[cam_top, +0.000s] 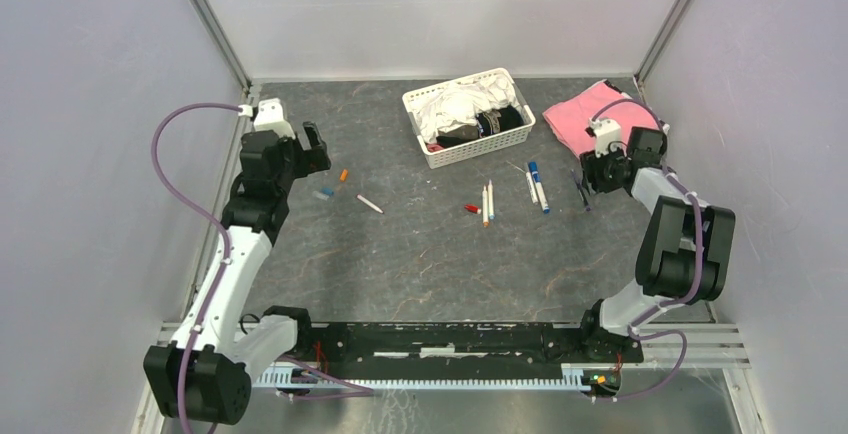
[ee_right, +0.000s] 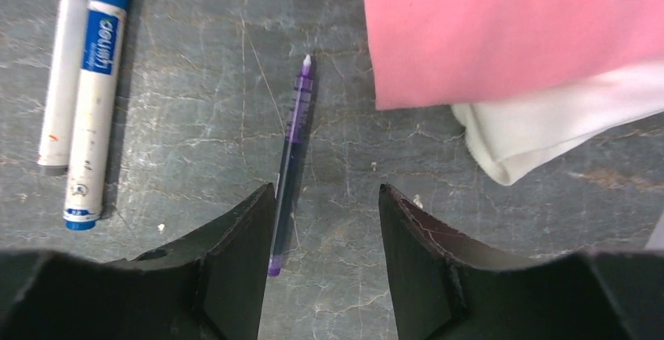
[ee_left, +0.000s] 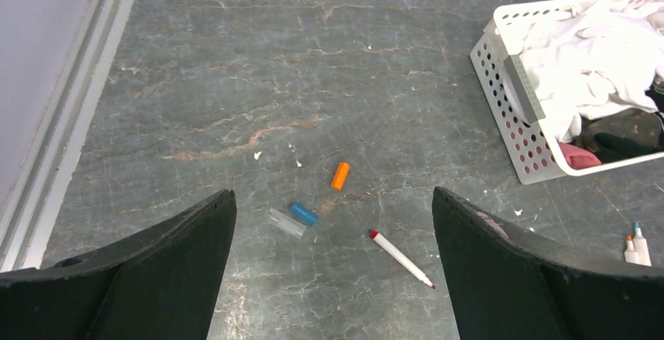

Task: Insert the pens into the pen caps
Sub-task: Pick up the pen from the center of the board.

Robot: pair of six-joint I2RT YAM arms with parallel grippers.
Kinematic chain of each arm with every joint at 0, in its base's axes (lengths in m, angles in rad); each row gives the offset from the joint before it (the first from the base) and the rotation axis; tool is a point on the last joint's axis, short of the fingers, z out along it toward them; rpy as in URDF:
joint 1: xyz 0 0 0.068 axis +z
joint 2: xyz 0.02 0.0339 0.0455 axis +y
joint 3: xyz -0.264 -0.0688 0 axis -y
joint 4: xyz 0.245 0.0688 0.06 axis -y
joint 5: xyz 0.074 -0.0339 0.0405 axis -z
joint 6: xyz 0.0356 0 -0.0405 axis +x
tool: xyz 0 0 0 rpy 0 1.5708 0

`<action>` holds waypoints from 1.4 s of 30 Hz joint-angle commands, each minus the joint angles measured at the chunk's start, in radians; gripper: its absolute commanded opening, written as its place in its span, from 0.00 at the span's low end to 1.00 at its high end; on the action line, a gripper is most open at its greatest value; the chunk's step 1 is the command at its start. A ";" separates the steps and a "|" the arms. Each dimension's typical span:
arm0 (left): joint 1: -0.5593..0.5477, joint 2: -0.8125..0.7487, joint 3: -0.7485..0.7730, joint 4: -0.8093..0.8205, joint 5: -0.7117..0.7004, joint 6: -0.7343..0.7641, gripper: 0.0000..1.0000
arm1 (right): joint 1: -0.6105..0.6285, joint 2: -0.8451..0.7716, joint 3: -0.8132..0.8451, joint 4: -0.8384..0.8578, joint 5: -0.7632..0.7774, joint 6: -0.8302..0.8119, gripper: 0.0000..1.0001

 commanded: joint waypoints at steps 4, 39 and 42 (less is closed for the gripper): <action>-0.002 0.016 0.032 -0.005 0.087 0.043 1.00 | 0.033 0.069 0.040 -0.006 0.074 -0.024 0.57; -0.005 -0.054 -0.206 0.478 0.647 -0.467 0.96 | 0.042 -0.020 0.010 0.016 -0.187 0.055 0.00; -0.049 -0.069 -0.348 0.729 0.662 -0.654 0.96 | 0.042 -0.044 0.005 0.012 -0.267 0.072 0.00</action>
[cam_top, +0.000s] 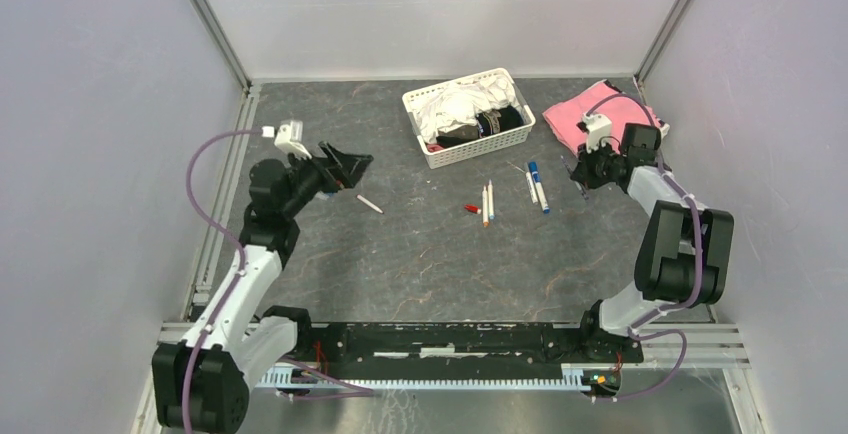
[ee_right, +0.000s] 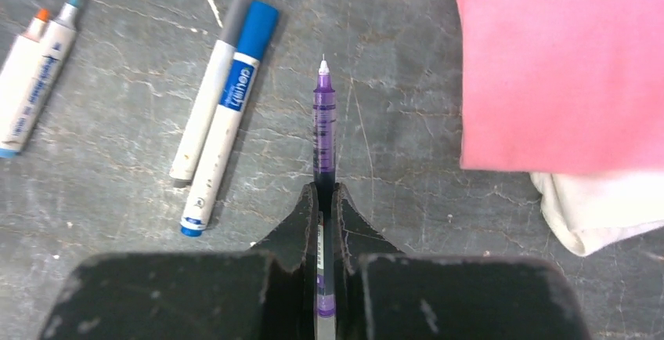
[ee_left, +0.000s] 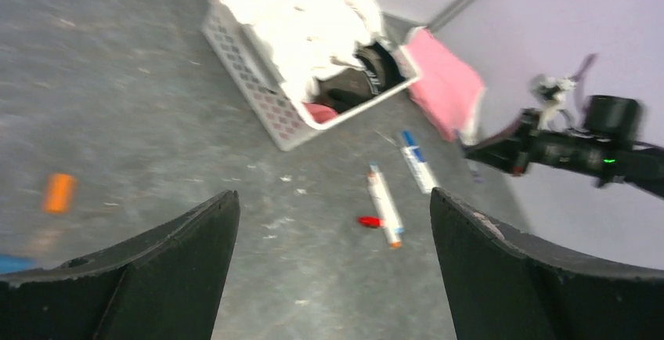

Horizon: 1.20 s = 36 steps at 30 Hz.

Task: Insert the pens into the pen caps
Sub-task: Pick up the pen from the center of the board.

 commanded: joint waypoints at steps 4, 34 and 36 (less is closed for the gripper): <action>-0.236 -0.014 -0.254 0.559 -0.013 -0.433 0.96 | -0.005 -0.088 -0.048 0.085 -0.330 0.112 0.00; -0.726 0.907 0.051 1.159 -0.436 -0.476 0.69 | 0.364 -0.140 -0.205 0.530 -0.726 0.603 0.00; -0.727 0.917 0.064 1.153 -0.428 -0.476 0.57 | 0.370 -0.143 -0.208 0.536 -0.726 0.611 0.00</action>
